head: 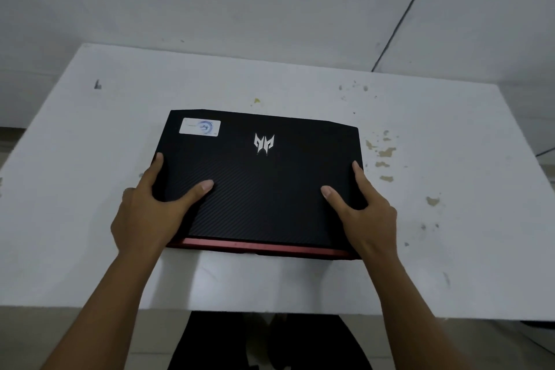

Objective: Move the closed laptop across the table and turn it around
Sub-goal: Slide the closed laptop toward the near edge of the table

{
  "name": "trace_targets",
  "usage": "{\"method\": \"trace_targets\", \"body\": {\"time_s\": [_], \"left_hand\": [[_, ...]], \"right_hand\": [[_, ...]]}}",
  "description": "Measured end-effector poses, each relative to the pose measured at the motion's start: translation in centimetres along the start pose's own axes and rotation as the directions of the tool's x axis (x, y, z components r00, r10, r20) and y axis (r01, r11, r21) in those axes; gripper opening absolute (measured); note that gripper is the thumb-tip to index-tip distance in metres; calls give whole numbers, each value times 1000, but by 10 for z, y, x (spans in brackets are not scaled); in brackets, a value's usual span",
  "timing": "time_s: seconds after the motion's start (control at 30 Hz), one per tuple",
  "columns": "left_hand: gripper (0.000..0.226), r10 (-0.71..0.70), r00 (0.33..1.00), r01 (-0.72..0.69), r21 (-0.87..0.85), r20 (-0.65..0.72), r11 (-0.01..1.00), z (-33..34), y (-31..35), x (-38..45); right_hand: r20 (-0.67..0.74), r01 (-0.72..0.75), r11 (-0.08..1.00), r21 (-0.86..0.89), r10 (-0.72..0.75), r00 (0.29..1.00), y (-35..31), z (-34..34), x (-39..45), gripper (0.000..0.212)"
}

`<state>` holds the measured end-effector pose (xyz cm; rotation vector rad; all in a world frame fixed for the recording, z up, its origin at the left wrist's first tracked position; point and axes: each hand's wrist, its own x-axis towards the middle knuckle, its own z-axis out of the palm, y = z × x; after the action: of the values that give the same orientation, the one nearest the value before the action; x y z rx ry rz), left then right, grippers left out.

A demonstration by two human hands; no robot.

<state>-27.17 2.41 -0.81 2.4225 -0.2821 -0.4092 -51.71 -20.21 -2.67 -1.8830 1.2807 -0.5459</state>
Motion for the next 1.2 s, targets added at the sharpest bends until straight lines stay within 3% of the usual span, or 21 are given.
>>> {"method": "trace_targets", "body": {"time_s": [0.6,0.9,1.2], "left_hand": [[115,302,949,-308,-57,-95,950,46,-70,-57],[125,411,910,-411,-206,-43,888,42,-84,-93],[132,421,906,-423,-97,-41,901,43,-84,-105]], "right_hand": [[-133,126,988,85,-114,985,89,-12,-43,72],[-153,248,969,-2,-245,957,107,-34,-58,70],[-118,272,950,-156,-291,949,108,-43,-60,72]]}}
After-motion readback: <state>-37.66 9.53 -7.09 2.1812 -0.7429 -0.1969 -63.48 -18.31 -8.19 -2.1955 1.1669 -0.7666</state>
